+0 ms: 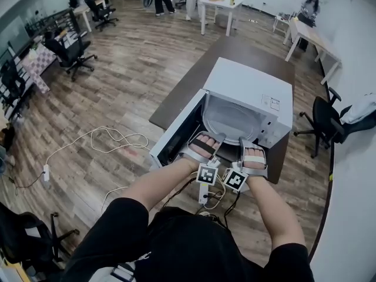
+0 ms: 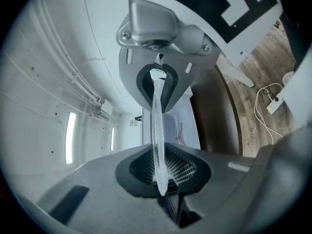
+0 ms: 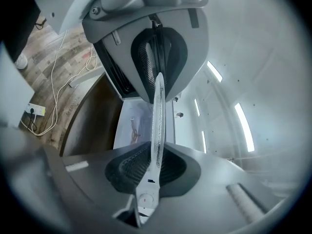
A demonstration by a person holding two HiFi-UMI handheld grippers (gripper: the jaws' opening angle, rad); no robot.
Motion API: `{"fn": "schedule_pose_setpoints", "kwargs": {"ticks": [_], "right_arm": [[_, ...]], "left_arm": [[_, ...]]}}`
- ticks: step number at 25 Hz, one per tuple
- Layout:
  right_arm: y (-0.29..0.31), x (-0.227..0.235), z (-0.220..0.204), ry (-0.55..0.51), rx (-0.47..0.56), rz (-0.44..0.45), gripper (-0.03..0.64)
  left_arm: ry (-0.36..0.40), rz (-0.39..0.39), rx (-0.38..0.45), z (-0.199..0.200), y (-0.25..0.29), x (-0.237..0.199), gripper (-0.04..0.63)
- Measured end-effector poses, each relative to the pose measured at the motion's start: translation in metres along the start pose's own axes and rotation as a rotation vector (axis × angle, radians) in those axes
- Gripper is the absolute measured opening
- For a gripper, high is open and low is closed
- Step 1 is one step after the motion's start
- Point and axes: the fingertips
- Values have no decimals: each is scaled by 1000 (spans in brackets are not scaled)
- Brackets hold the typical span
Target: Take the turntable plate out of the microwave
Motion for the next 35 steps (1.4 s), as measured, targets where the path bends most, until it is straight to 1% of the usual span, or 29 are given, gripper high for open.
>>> {"fn": "schedule_pose_setpoints", "kwargs": {"ticks": [4,8,13,17,24,32,35], "right_arm": [[-29,7,14,7,-39,-17,51],[-62,9,31,38,-79,-38,52],[-101,16,49,54,-125,-80,52],[-124,16,58,53,-152,-89,51],[-139,6,62,62,-185,-79,51],[-145,5,69,60,-187,-83,52],[-146,5,72,56,-189,-82,52]], "left_arm": [[-9,16,46,-1,-27,-14,48],[11,16,90,-6,-58,-30,48],[17,47,140,-9,-93,-49,46],[0,64,170,-7,-115,-57,46],[-8,53,195,-5,-132,-53,46],[-3,56,199,-9,-141,-55,46],[-2,46,201,-11,-143,-54,46]]}}
Point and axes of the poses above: the fingertips, and each gripper's own axes: y forward along the fingers, x to its right, z out of its top, and after that the axes turned 11 degrees about z, right-handed
